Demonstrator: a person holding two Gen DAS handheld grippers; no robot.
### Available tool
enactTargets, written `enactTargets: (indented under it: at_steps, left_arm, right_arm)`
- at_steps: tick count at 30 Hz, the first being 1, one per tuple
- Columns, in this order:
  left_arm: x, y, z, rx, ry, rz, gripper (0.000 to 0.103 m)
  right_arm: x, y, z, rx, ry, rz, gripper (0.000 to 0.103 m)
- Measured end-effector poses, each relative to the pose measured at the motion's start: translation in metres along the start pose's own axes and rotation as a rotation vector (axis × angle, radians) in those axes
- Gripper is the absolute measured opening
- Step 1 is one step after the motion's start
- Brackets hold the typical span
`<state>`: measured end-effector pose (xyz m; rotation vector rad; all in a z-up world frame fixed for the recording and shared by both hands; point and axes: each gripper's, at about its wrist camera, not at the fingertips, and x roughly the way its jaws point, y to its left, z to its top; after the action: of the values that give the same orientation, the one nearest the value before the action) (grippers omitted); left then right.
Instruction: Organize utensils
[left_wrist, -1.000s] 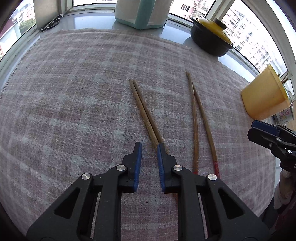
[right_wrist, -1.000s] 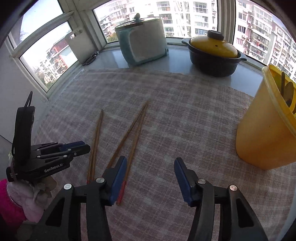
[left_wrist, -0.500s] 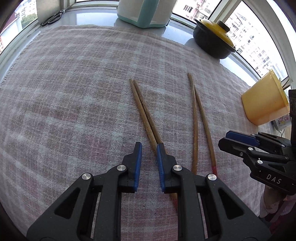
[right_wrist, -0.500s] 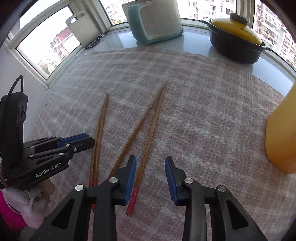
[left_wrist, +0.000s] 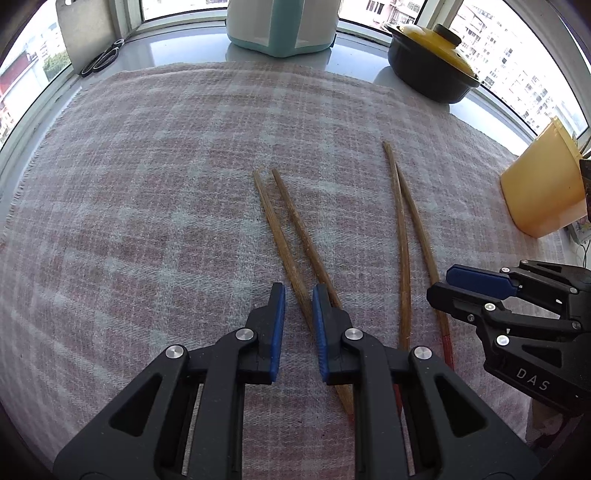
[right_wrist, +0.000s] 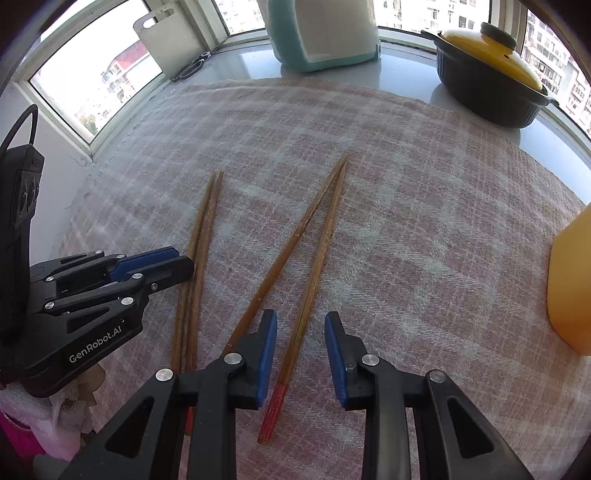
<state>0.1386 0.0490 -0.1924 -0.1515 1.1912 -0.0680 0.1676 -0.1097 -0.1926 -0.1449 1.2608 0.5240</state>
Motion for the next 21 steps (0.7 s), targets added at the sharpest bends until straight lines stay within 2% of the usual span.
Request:
enactTargets:
  at_steps: [5, 10, 14, 15, 19, 21]
  left_arm:
    - [0.006, -0.007, 0.002, 0.019, 0.012, 0.000, 0.014]
    - [0.011, -0.011, 0.011, 0.031, 0.003, 0.008, 0.011]
    - [0.011, -0.007, 0.013, 0.053, 0.010, 0.005, 0.008]
    - [0.011, -0.005, 0.013, 0.055, 0.011, 0.006, 0.008]
    - [0.011, 0.002, 0.014, 0.044, 0.023, -0.005, 0.007]
    - [0.013, 0.005, 0.018, 0.022, 0.031, -0.002, 0.007]
  right_arm:
    - [0.005, -0.002, 0.003, -0.009, 0.012, -0.019, 0.021]
    - [0.009, -0.001, 0.013, -0.020, 0.024, -0.028, 0.021]
    - [0.010, -0.003, 0.019, -0.028, 0.041, -0.052, 0.007]
    - [0.010, -0.004, 0.019, -0.029, 0.049, -0.049, 0.006]
    - [0.009, -0.006, 0.022, -0.055, 0.069, -0.045, 0.007]
    - [0.010, -0.006, 0.026, -0.056, 0.075, -0.045, 0.013]
